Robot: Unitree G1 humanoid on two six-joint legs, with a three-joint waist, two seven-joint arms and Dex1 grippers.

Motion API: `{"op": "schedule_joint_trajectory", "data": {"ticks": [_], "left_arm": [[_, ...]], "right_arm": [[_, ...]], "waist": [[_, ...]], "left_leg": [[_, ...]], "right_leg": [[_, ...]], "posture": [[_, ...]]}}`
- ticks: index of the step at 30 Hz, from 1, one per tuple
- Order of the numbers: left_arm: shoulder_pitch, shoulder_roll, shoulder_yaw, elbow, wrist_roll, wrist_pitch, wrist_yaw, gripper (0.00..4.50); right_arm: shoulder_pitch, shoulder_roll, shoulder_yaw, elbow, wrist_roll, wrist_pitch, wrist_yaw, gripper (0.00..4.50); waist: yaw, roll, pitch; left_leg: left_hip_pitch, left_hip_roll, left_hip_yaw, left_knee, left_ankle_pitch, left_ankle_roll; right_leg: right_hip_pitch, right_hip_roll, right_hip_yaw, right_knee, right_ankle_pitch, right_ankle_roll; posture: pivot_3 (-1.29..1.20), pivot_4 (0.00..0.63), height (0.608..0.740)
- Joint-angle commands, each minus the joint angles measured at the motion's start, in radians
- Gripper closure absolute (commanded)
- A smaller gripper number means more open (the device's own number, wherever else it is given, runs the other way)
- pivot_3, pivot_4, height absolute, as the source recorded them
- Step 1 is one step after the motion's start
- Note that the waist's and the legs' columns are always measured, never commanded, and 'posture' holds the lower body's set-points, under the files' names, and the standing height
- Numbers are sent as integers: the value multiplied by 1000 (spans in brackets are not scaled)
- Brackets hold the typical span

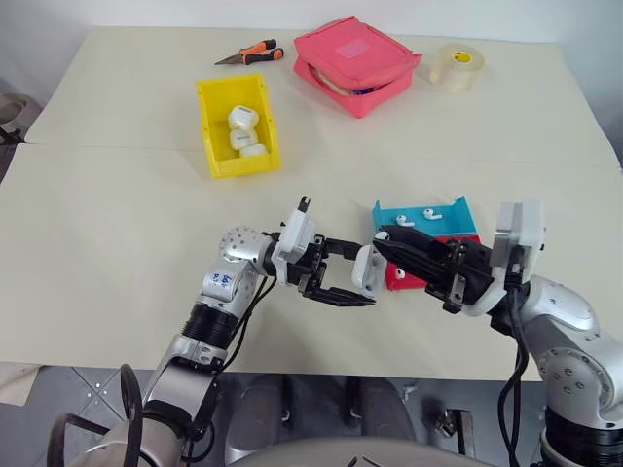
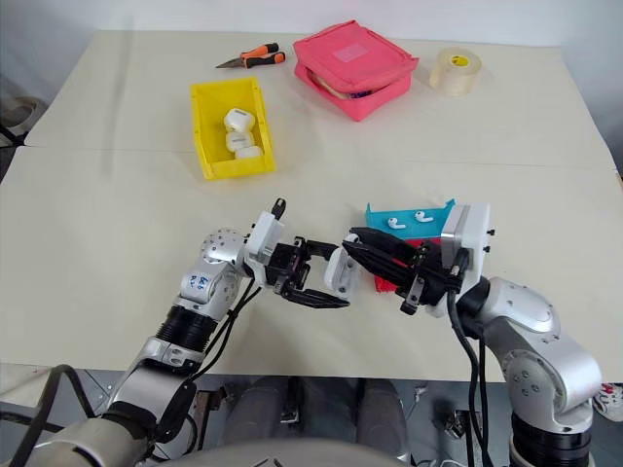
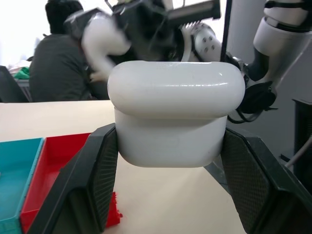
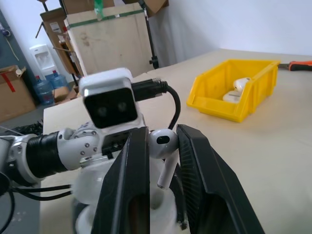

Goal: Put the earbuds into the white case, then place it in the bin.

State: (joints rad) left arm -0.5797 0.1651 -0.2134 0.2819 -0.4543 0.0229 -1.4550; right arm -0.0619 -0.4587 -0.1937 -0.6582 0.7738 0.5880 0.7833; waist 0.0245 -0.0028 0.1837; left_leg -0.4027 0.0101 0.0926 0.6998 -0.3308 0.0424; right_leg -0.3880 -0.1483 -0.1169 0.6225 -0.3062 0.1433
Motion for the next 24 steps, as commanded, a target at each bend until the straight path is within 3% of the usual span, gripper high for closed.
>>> {"op": "schedule_joint_trajectory", "data": {"ticks": [1, 7, 24], "left_arm": [[-9, -4, 9, -45, -29, 9, -11, 1721], [-21, -8, 18, -37, -34, 19, -7, 1721], [-44, -16, 41, 28, -18, 9, -6, 1721]], "right_arm": [[13, 0, 30, 11, -40, -85, 21, 4035], [33, -8, 73, 50, -82, -157, 42, 4035], [-7, -32, 60, -58, 12, -149, -56, 4035]], "waist": [[0, 0, 0], [0, 0, 0], [0, 0, 0]], "left_leg": [[0, 0, 0, 0, 0, 0], [0, 0, 0, 0, 0, 0], [0, 0, 0, 0, 0, 0]], "right_leg": [[0, 0, 0, 0, 0, 0], [0, 0, 0, 0, 0, 0], [0, 0, 0, 0, 0, 0]], "posture": [[0, 150, 740], [0, 150, 740], [0, 150, 740]]}}
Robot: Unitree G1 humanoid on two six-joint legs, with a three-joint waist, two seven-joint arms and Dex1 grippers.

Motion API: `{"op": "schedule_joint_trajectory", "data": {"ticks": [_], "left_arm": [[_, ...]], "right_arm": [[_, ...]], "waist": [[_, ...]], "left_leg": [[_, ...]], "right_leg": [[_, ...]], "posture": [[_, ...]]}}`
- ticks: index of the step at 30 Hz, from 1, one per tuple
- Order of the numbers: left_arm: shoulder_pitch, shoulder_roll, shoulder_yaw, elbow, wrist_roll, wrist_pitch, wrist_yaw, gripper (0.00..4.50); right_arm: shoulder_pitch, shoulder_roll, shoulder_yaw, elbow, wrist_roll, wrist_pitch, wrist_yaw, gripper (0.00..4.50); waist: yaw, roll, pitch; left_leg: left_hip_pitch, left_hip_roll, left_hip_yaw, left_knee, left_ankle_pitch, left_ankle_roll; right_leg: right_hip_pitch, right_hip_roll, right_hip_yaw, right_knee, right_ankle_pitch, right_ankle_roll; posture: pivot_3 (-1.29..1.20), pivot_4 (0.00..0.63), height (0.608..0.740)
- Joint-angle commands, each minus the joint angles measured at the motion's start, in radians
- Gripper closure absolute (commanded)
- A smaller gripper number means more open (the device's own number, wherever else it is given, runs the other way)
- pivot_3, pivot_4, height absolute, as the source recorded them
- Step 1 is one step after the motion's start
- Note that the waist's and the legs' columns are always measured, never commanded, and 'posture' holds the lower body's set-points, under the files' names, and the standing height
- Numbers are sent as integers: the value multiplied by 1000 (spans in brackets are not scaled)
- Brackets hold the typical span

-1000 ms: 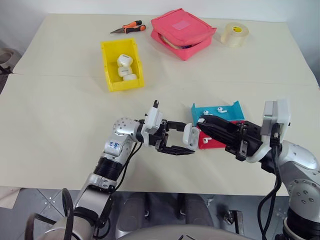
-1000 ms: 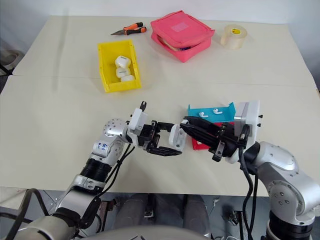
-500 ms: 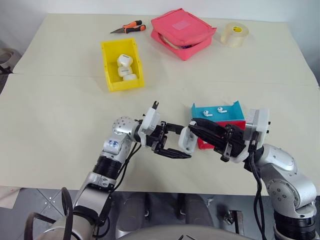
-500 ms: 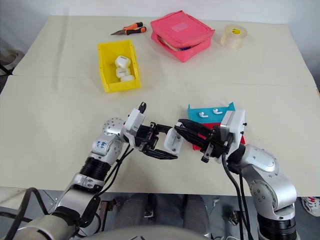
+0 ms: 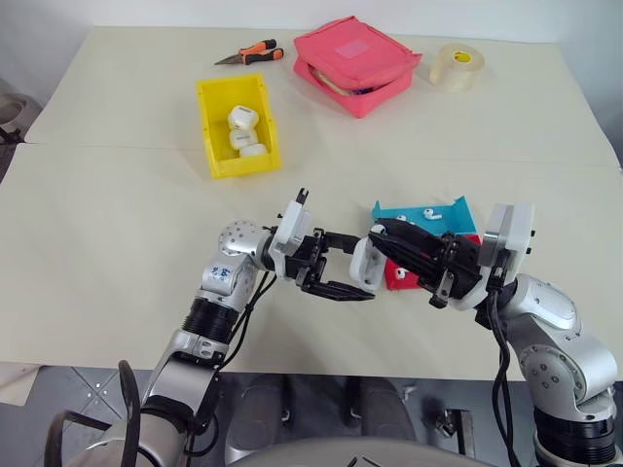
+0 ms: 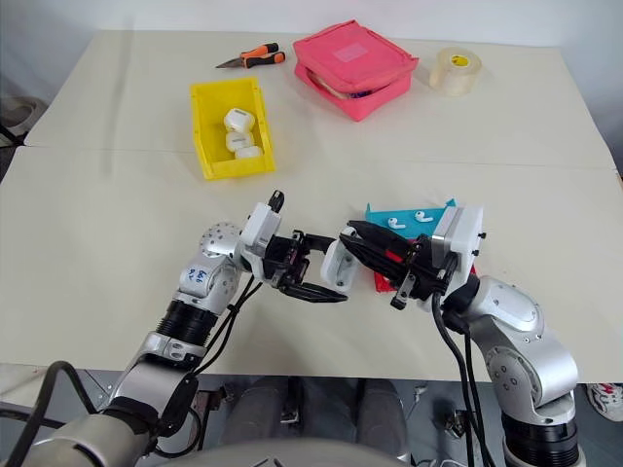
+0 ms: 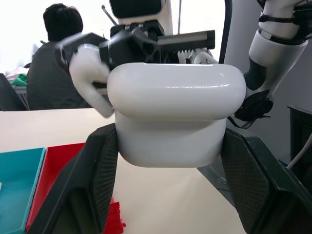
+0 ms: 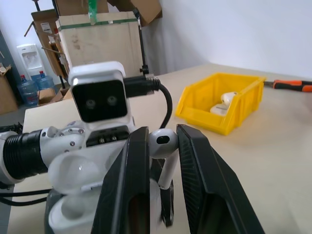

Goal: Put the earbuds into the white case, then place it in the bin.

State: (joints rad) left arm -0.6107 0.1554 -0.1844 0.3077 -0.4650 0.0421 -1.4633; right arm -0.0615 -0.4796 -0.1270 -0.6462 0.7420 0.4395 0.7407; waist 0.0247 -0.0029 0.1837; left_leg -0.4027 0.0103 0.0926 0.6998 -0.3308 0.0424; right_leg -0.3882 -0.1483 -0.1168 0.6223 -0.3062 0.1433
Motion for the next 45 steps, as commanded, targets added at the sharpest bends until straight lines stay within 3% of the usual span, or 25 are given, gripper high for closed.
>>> {"op": "schedule_joint_trajectory", "data": {"ticks": [1, 9, 29, 45], "left_arm": [[-13, -7, 12, 3, -7, -11, 2, 1721], [-8, -8, 10, -1, 0, -9, 14, 1721], [9, -10, -4, -50, 5, -13, 29, 1721], [-17, -12, 26, -19, 8, -47, 39, 1721]], "right_arm": [[-9, -11, -6, -77, 51, 2, -20, 4035], [16, -32, -2, -112, 91, 12, -31, 4035], [24, -31, 77, 51, -60, -108, 50, 4035], [93, -121, 71, 51, -119, -106, 62, 4035]], "waist": [[0, 0, 0], [1, 0, 0], [1, 0, 0], [1, 0, 0]], "left_leg": [[0, 0, 0, 0, 0, 0], [0, 0, 0, 0, 0, 0], [0, 0, 0, 0, 0, 0], [0, 0, 0, 0, 0, 0]], "right_leg": [[0, 0, 0, 0, 0, 0], [0, 0, 0, 0, 0, 0], [0, 0, 0, 0, 0, 0], [0, 0, 0, 0, 0, 0]], "posture": [[0, 150, 740], [0, 150, 740], [0, 150, 740], [0, 150, 740]]}}
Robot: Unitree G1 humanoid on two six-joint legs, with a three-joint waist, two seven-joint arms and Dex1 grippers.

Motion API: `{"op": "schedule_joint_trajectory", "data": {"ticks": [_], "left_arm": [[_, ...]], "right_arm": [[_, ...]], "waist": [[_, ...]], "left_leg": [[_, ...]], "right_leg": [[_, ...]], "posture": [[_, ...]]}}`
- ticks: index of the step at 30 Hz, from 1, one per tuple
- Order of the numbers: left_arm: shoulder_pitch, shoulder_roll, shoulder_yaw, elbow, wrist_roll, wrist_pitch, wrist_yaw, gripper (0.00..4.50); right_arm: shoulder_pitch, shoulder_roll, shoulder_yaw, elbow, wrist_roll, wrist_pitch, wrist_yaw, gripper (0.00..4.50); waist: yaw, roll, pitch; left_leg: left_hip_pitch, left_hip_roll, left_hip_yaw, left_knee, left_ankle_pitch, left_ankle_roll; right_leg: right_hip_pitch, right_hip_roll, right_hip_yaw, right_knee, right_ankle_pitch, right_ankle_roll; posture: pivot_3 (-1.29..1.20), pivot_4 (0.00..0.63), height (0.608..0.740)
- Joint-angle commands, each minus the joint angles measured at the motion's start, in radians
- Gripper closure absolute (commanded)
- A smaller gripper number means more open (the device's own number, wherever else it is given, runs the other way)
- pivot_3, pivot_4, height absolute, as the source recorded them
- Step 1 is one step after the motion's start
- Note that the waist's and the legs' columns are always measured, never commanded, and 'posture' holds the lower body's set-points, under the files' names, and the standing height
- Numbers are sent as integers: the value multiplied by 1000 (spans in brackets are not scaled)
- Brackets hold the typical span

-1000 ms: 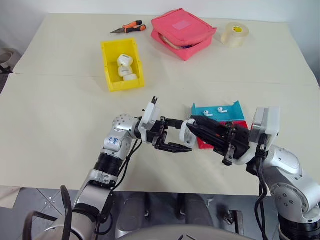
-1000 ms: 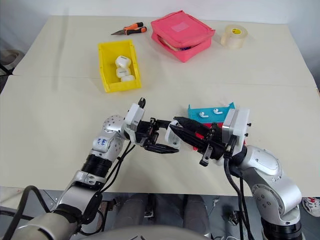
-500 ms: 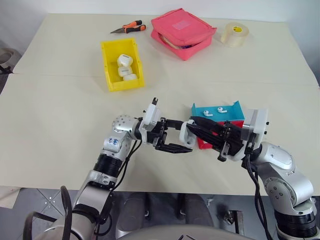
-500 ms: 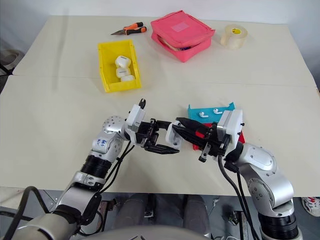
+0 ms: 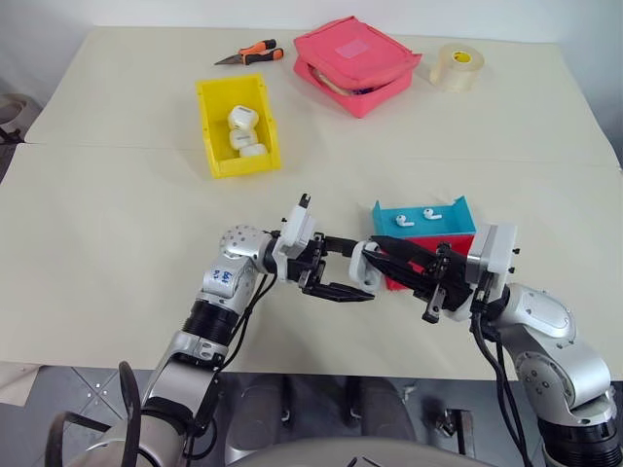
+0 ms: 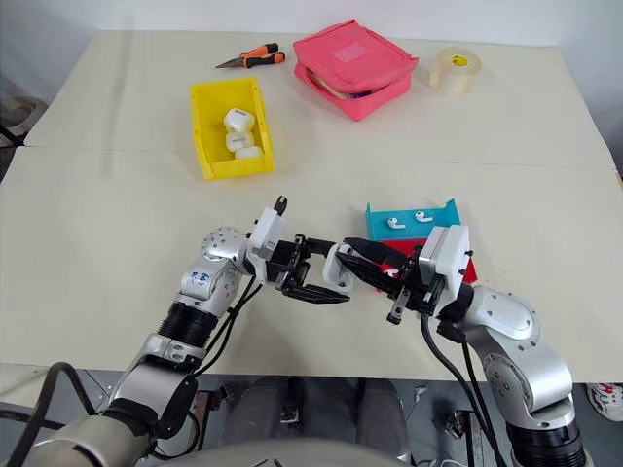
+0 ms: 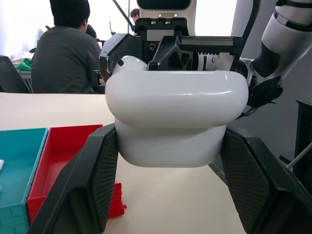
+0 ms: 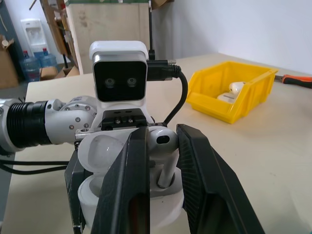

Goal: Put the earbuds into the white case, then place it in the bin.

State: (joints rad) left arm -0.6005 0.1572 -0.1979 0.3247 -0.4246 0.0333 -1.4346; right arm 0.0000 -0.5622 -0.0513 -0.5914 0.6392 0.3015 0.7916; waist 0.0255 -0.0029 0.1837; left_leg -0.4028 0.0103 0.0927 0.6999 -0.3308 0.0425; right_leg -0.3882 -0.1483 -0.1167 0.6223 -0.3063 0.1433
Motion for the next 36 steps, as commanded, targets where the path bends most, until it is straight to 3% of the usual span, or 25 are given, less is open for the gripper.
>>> {"op": "schedule_joint_trajectory", "data": {"ticks": [1, 15, 32, 36], "left_arm": [[-28, -13, 42, -34, -32, -41, 12, 1721], [-11, 0, 56, -51, -33, -58, 28, 1721], [-22, -7, 55, -32, -25, -75, 32, 1721], [-24, -6, 55, -16, -16, -82, 37, 1721]], "right_arm": [[32, -47, -12, -4, -14, 34, 11, 4035], [47, -146, -75, -34, 34, 79, 8, 4035], [-59, -139, 1, 14, 13, 90, 11, 4035], [-76, -142, -15, 3, 19, 95, 7, 2739]], "waist": [[0, 0, 0], [1, 0, 0], [0, 0, 0], [0, 0, 0]], "left_leg": [[0, 0, 0, 0, 0, 0], [0, 0, 0, 0, 0, 0], [0, 0, 0, 0, 0, 0], [0, 0, 0, 0, 0, 0]], "right_leg": [[0, 0, 0, 0, 0, 0], [0, 0, 0, 0, 0, 0], [0, 0, 0, 0, 0, 0], [0, 0, 0, 0, 0, 0]], "posture": [[0, 150, 740], [0, 150, 740], [0, 150, 740], [0, 150, 740]]}}
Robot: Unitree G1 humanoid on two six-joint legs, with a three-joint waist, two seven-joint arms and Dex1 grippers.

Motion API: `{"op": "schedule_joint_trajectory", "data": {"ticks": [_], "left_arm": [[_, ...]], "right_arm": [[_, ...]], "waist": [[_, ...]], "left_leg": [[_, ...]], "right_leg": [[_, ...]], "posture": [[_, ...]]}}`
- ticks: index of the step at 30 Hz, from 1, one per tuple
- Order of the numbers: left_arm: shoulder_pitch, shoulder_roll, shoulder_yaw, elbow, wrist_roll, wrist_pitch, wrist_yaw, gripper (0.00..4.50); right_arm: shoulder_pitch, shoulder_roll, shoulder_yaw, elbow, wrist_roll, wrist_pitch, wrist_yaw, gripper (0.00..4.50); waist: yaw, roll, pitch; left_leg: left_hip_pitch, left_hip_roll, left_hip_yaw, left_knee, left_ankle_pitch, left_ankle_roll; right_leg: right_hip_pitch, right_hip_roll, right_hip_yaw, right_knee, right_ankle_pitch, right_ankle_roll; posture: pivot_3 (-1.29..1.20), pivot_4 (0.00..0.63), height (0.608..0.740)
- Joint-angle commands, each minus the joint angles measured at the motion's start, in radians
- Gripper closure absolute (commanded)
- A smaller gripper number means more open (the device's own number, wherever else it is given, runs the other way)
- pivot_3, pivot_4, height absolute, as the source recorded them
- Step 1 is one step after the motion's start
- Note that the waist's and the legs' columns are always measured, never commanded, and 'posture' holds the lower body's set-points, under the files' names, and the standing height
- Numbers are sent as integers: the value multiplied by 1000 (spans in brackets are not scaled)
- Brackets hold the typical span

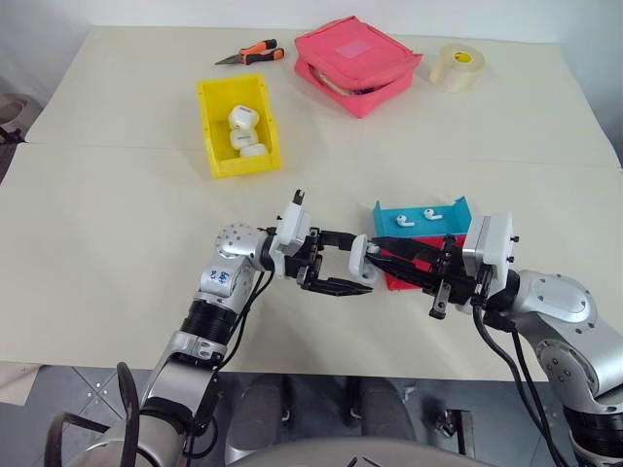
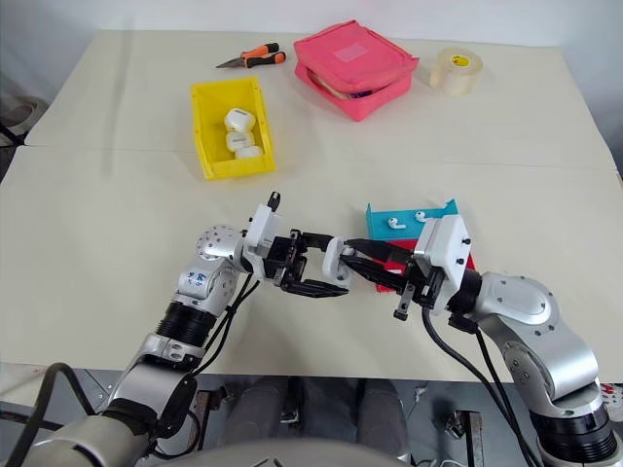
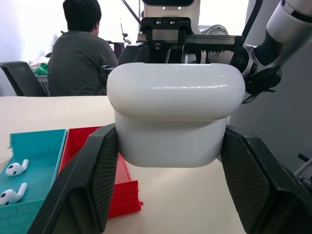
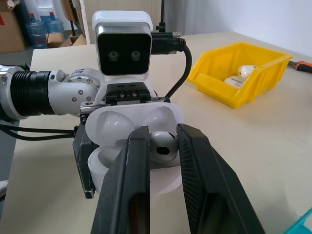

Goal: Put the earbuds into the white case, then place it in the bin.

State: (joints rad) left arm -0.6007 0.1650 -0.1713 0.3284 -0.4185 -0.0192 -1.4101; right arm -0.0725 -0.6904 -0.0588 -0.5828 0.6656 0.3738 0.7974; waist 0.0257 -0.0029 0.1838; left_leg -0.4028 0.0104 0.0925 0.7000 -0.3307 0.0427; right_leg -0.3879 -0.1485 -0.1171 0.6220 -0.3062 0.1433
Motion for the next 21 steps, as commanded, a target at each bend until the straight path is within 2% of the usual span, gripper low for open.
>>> {"op": "schedule_joint_trajectory", "data": {"ticks": [1, 13, 18, 21], "left_arm": [[-26, -14, 30, -13, -20, -32, 17, 1721], [-73, -12, 66, 139, 11, -107, 45, 1721], [-106, 2, 101, 211, 21, -156, 65, 1721], [-113, 13, 123, 223, 22, -171, 81, 1721]], "right_arm": [[-10, -16, -15, -10, 0, 30, -2, 2739], [-54, -94, -136, -41, 76, 139, -2, 2739], [-89, -204, -211, 37, 65, 231, -9, 2739], [-152, -279, -182, 142, 2, 275, -8, 2739]], "waist": [[0, 0, 0], [1, 0, 0], [0, 0, 0], [0, 0, 0]], "left_leg": [[0, 0, 0, 0, 0, 0], [0, 0, 0, 0, 0, 0], [0, 0, 0, 0, 0, 0], [0, 0, 0, 0, 0, 0]], "right_leg": [[0, 0, 0, 0, 0, 0], [0, 0, 0, 0, 0, 0], [0, 0, 0, 0, 0, 0], [0, 0, 0, 0, 0, 0]], "posture": [[0, 150, 740], [0, 150, 740], [0, 150, 740], [0, 150, 740]]}}
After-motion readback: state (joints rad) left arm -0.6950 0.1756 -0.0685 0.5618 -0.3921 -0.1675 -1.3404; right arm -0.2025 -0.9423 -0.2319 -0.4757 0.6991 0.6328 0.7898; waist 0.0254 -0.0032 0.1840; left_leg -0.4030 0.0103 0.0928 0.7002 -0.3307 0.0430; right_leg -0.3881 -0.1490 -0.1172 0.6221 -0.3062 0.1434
